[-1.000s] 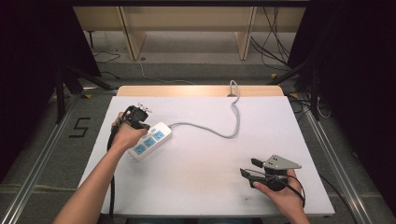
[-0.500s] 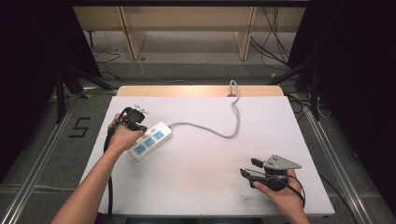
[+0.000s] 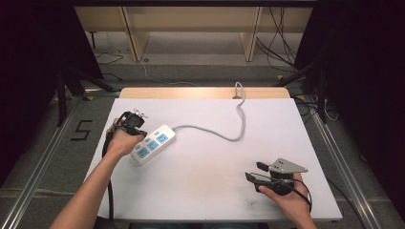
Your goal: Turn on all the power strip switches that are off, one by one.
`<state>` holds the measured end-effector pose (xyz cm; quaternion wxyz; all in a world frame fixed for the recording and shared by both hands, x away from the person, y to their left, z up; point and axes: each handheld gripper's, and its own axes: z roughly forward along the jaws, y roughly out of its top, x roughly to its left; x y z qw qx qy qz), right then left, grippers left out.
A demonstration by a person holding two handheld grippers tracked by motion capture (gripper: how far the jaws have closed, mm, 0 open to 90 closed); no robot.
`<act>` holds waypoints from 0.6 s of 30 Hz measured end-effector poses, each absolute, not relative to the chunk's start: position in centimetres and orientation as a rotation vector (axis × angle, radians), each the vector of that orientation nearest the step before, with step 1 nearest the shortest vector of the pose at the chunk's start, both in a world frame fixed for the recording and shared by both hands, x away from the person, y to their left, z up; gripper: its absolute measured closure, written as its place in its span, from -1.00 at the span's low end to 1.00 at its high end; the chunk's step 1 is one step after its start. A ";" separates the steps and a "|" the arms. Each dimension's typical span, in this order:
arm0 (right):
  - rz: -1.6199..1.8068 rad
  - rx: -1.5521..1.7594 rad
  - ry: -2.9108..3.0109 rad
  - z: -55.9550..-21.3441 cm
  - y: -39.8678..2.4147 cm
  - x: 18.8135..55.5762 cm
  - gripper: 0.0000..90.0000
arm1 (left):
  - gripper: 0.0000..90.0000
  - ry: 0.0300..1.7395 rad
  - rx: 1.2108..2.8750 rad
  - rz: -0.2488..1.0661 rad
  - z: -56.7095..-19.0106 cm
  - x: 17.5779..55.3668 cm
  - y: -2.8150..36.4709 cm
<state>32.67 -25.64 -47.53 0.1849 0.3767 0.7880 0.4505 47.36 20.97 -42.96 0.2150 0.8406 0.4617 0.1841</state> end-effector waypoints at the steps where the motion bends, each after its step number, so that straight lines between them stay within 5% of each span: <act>1: 1.269 1.062 2.221 -47.5 -25.6 32.7 -0.13 | 1.00 1.278 2.336 0.508 -43.0 47.4 21.1; 18: 1.266 1.062 2.225 -47.6 -25.6 32.7 -0.13 | 1.00 1.296 2.341 0.494 -43.0 46.9 21.9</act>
